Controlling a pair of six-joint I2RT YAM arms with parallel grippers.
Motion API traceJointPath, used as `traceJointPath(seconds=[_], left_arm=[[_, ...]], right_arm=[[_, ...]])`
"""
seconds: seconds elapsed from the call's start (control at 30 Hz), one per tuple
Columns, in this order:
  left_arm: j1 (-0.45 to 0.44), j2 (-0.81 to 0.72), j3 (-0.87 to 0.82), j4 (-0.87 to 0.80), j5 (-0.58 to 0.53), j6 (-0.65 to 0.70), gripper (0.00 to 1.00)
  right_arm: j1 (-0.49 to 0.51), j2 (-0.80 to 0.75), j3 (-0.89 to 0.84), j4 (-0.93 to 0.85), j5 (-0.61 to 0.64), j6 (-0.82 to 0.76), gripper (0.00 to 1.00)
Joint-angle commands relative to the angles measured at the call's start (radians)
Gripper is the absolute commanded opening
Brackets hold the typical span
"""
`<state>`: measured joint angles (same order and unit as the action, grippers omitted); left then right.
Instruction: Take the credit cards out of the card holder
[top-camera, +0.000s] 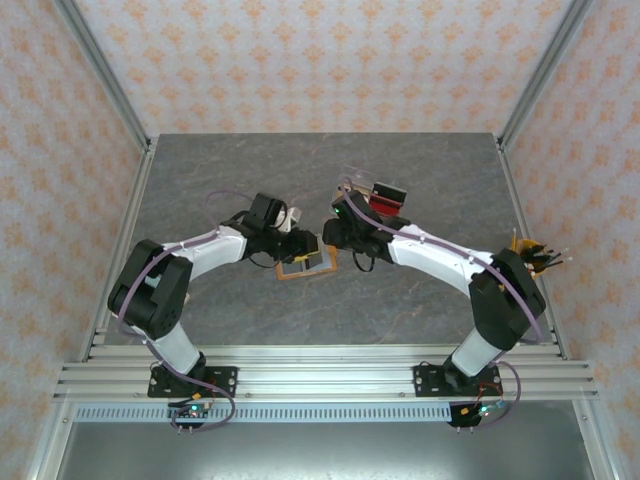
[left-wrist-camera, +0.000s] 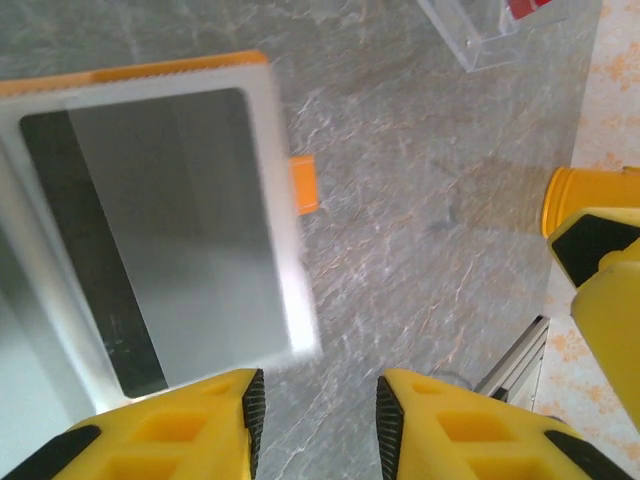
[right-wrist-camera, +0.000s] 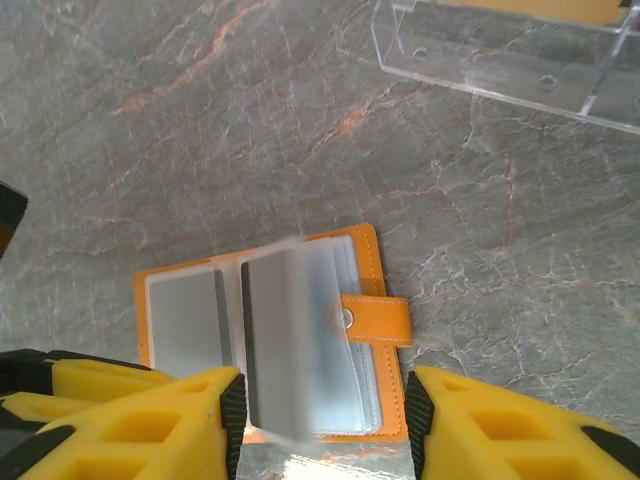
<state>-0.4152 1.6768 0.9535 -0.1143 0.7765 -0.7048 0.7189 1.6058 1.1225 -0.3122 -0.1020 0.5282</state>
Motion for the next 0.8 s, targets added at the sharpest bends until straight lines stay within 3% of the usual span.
traceJointPath(seconds=[0.0, 0.13, 0.43, 0.6, 0.77], left_arm=[[-0.003, 0.023, 0.026, 0.034, -0.053, -0.035, 0.37], [-0.002, 0.018, 0.026, 0.011, -0.095, -0.045, 0.34], [0.016, -0.087, -0.035, -0.113, -0.303, -0.089, 0.29], [0.016, -0.152, -0.133, -0.026, -0.301, -0.167, 0.31], [0.016, -0.129, -0.154, 0.052, -0.24, -0.206, 0.32]], right_arm=[[-0.007, -0.036, -0.018, 0.017, 0.048, 0.014, 0.48], [-0.007, -0.027, -0.01, 0.008, 0.031, -0.005, 0.47], [-0.007, 0.083, 0.084, -0.079, -0.075, -0.069, 0.37], [-0.007, 0.183, 0.129, -0.076, -0.18, -0.061, 0.3], [-0.006, 0.267, 0.186, -0.098, -0.194, -0.066, 0.27]])
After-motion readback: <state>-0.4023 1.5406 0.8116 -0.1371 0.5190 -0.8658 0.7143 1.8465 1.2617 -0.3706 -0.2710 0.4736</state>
